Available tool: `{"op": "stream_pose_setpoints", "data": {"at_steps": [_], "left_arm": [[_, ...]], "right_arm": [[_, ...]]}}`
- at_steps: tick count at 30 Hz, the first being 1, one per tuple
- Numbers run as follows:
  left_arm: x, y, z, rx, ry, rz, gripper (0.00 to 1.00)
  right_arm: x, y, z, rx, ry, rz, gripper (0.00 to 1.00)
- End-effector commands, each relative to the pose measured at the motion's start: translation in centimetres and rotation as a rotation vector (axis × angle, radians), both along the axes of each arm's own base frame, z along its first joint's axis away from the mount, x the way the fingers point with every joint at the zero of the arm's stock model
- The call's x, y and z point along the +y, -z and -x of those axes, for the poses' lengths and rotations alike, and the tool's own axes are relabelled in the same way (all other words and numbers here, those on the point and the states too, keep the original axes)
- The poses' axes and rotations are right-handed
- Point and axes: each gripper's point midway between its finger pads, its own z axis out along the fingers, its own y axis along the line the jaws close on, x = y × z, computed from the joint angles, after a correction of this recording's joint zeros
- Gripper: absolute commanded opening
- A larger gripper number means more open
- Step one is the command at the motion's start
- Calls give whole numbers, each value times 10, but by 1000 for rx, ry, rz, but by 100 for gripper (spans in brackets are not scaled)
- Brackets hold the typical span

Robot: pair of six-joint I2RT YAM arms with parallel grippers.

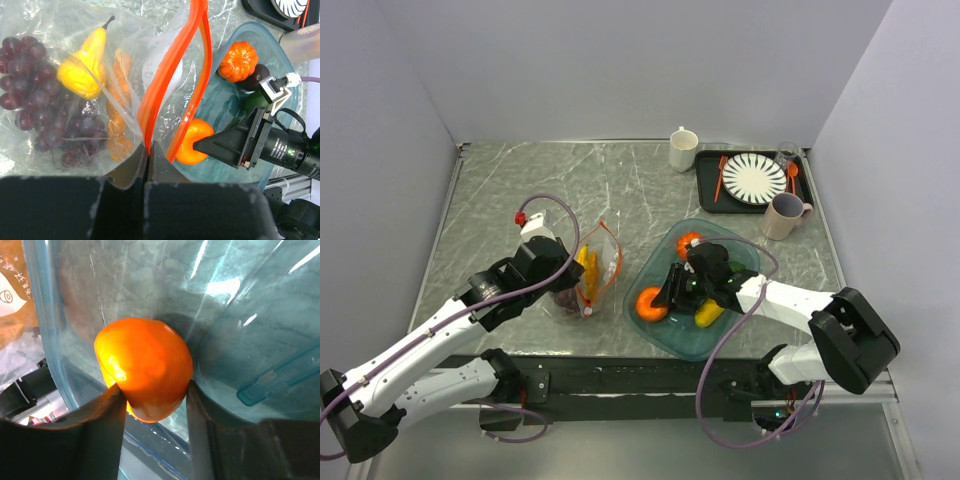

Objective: Place the food in the zip-top bag and seal the zipper
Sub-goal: Pick up the fake fruit from the bin, then place the fake fruit in the zipper food storage bag.

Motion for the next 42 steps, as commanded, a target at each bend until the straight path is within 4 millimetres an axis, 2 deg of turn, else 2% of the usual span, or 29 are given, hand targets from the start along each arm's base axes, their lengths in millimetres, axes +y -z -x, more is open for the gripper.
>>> {"op": "stream_pose_setpoints", "data": {"at_steps": [1,3,6,8,12,20,25,29,34,37,38,42], "left_arm": [[-4,-12,-4,-39,10,29,1],[-5,-11,-4,-36,13,28,1],[-7,-9,-4,-31,16,32,1],[-7,-9,-4,-30,18,38,1],[-7,-9,-4,-33,17,37,1],[-9,-6,-3,-26,23,38,1],[-11,-3,-3,-20,32,44,1],[-14,-1,-3,-17,39,48,1],[-15,-5,-5,-21,39,52,1],[-16,-8,-4,-25,43,57,1],[-16,-9,-4,-26,43,58,1],[-15,-12,-3,-30,46,62,1]], "right_arm": [[-7,-1,-5,-35,22,35,29],[-7,-9,-6,-56,23,28,17],[-9,-25,-8,-94,22,25,8],[-13,-34,-11,-122,37,36,7],[-18,-72,-15,-213,60,13,6],[-21,-128,-16,-324,86,-59,5],[-9,-169,-12,-404,55,-142,5],[17,-193,-6,-435,-14,-181,5],[51,-199,-9,-448,-78,-171,5],[71,-188,-19,-437,-92,-164,5],[78,-177,-24,-417,-106,-140,5],[102,-161,-30,-406,-153,-87,5]]}}
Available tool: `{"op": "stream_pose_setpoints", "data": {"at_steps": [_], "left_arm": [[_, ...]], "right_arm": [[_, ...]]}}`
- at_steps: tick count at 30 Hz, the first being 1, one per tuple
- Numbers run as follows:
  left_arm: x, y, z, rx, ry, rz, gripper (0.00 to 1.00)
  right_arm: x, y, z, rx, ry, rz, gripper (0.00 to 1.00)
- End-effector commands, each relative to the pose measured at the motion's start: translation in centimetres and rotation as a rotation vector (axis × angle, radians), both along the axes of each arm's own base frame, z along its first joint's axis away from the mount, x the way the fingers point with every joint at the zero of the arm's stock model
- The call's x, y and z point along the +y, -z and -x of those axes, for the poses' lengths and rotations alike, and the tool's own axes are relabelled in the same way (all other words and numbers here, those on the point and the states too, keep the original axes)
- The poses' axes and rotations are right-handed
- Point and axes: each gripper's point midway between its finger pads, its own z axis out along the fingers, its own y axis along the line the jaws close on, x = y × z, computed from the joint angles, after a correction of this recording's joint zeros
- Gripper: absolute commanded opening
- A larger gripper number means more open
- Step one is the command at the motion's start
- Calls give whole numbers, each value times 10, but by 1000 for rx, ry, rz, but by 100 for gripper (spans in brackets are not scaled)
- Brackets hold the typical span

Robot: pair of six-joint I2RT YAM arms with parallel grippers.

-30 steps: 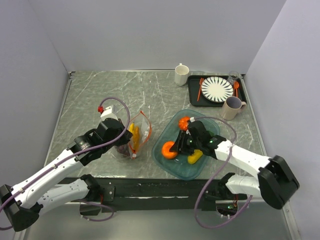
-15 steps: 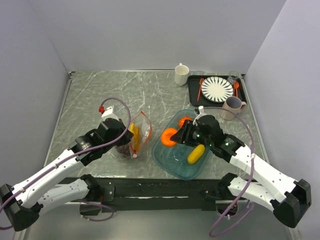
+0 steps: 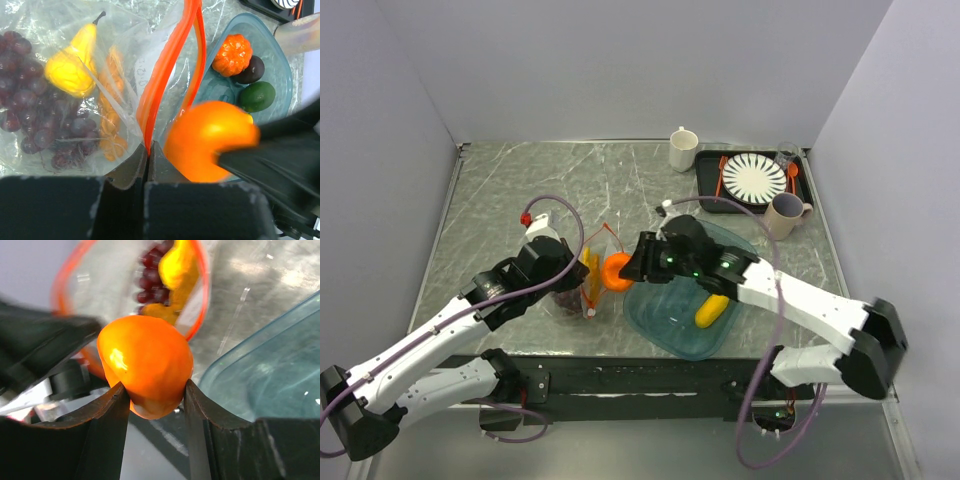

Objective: Place the food in the zip-top bag and seal the zipper
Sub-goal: Place the fake fruit in the zipper food storage bag.

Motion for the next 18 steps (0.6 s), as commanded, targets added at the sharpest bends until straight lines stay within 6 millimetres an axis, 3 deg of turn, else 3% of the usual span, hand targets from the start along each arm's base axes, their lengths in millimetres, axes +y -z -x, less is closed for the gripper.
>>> {"op": "stream_pose_setpoints", "data": {"at_steps": [1,4,8,11,15,18], "left_arm": [[-4,-18,-3,-44,11,41,1],[-4,-17,-1,-42,16,44,1],[-3,-18,0,-44,14,46,1],[-1,-22,0,-48,10,47,1],[5,-29,0,-65,-11,42,1],[11,-35,-1,-84,-34,44,1]], "right_arm": [[32,-4,-17,-59,-29,20,6],[45,-11,-18,-76,-51,9,6],[51,-2,-28,-67,-32,93,9],[54,8,-29,-57,-39,157,19],[52,12,-25,-66,-54,193,41],[42,4,-27,-98,-26,208,64]]}}
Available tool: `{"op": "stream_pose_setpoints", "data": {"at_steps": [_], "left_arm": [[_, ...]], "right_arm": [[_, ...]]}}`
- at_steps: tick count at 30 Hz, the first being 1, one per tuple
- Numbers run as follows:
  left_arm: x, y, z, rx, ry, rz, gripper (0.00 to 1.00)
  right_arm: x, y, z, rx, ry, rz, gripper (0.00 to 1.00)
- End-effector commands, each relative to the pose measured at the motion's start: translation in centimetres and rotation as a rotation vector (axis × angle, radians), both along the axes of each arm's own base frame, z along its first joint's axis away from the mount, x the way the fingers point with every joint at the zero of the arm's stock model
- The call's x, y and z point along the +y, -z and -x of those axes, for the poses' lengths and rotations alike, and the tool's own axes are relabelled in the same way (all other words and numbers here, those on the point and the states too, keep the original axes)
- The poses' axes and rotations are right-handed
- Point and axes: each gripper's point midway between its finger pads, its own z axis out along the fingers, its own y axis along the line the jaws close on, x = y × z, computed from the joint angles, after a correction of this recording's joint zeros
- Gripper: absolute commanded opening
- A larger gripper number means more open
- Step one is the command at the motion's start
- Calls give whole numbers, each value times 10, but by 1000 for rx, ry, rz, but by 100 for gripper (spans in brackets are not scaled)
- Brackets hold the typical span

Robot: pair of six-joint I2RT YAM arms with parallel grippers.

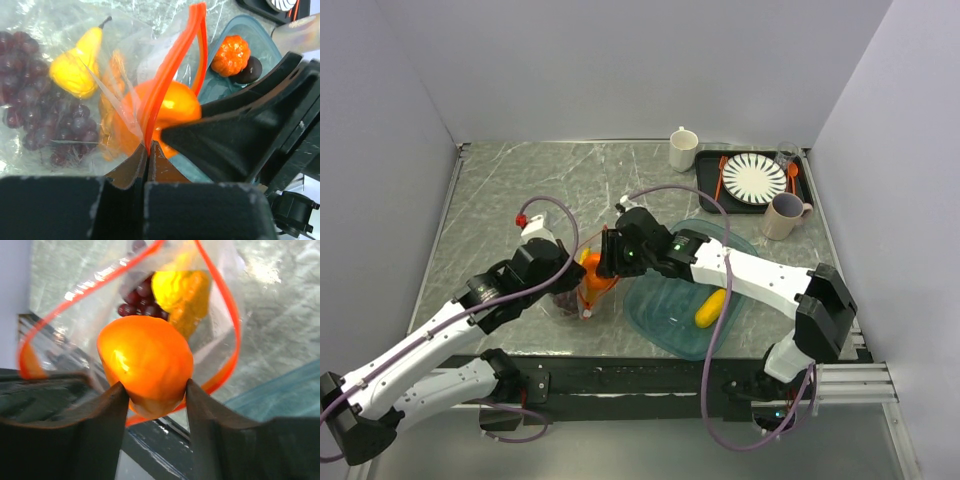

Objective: Place the food in the zip-top bag and seal the zipper
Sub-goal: Place the fake fruit in the zipper food storage bag, then adjust the zipper food storage bag at the center of the board.

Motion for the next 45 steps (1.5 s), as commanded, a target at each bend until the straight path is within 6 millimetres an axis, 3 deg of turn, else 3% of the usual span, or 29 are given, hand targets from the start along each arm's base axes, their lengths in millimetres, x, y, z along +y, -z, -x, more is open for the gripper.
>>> {"op": "stream_pose_setpoints", "data": {"at_steps": [1,3,4,5,11,14,19,23,27,28,29,31,35,39,42,44,45], "left_arm": [[8,-33,-5,-80,-40,43,1],[11,-29,-4,-77,-54,36,1],[13,-27,-4,-76,-57,36,1],[12,-27,-3,-75,-57,38,1],[15,-29,-3,-79,-69,38,1],[17,-30,-4,-79,-76,32,1],[16,-31,-4,-80,-70,33,1],[17,-29,-3,-77,-71,27,1],[16,-29,-3,-75,-65,28,1],[16,-28,-2,-74,-64,30,1],[16,-27,-2,-72,-67,27,1],[17,-25,-2,-69,-67,22,1],[22,-23,-2,-64,-87,9,1],[42,-30,1,-64,-156,-33,1],[58,-38,2,-86,-217,-52,1],[68,-39,6,-77,-246,-66,1],[75,-49,6,-102,-273,-52,1]], "right_arm": [[-13,-25,-8,-94,42,26,76],[-24,-28,-10,-103,77,57,85],[-28,-34,-10,-113,88,55,97],[-34,-33,-11,-117,102,76,100],[-57,-34,-8,-126,185,76,100],[-63,-33,-7,-121,225,66,95],[-49,-16,-5,-66,183,89,75],[-39,6,-3,-19,143,119,52],[-32,25,-1,21,120,137,39],[-31,27,0,26,114,141,23],[-31,26,0,27,114,140,14],[-31,17,-1,7,113,128,0],[-23,-23,-3,-54,69,64,0],[-4,-80,4,-114,-30,-88,0],[12,-102,15,-109,-137,-164,0],[17,-99,18,-90,-174,-131,0],[22,-111,21,-102,-217,-149,0]]}}
